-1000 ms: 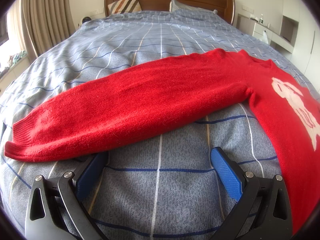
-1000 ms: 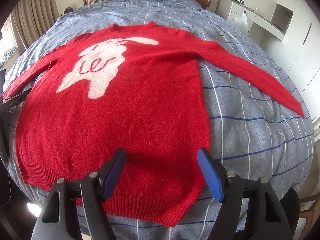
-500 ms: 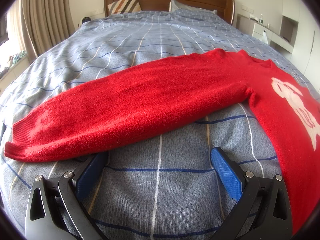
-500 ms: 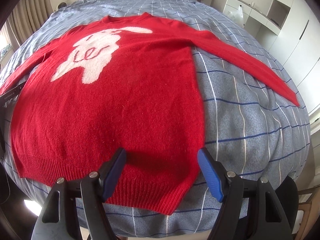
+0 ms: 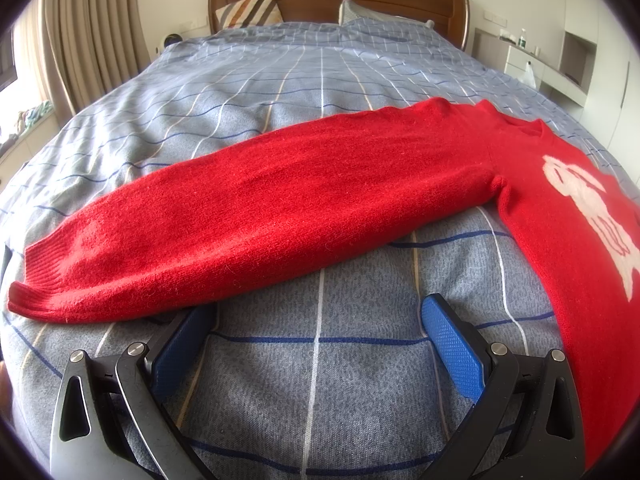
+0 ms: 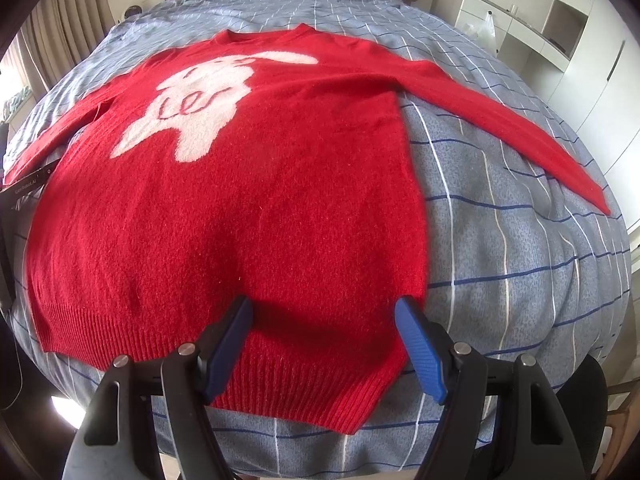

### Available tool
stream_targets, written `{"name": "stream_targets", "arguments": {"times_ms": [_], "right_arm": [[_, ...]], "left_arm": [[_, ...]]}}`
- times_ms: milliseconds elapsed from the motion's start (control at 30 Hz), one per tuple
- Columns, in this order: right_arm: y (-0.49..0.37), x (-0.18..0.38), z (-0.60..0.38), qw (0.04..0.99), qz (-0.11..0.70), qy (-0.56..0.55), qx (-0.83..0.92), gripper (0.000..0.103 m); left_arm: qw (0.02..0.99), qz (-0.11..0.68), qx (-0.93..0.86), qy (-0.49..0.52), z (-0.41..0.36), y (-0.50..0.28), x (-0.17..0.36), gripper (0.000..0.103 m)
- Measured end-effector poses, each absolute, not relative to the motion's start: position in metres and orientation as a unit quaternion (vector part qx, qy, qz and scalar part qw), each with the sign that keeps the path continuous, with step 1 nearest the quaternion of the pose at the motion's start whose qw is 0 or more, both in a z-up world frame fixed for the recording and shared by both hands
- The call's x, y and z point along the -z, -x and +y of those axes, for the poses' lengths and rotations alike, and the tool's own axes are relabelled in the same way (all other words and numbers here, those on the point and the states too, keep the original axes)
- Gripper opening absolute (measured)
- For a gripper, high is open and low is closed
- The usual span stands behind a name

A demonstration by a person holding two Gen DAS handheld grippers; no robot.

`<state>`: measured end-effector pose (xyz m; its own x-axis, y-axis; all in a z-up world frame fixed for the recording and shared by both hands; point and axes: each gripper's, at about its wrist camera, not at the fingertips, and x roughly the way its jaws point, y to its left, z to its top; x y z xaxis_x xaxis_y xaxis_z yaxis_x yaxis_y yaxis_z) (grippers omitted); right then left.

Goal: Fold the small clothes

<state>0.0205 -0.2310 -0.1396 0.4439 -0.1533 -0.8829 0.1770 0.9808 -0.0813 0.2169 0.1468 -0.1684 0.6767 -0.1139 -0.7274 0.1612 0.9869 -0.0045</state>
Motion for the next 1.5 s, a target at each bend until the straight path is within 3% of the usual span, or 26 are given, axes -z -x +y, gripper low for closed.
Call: {"name": "stream_targets", "arguments": {"times_ms": [1167,1500], "right_arm": [[-0.011,0.144,-0.245,0.861,0.499,-0.043,0.086,0.073],[0.012,0.12,-0.263,0.893,0.438,-0.067,0.079,0.073]], "left_arm": [[0.915,0.395,0.075,-0.03,0.147,-0.217,0.169,0.103],[0.915,0.395,0.075,-0.029,0.147,-0.217,0.169,0.103]]}}
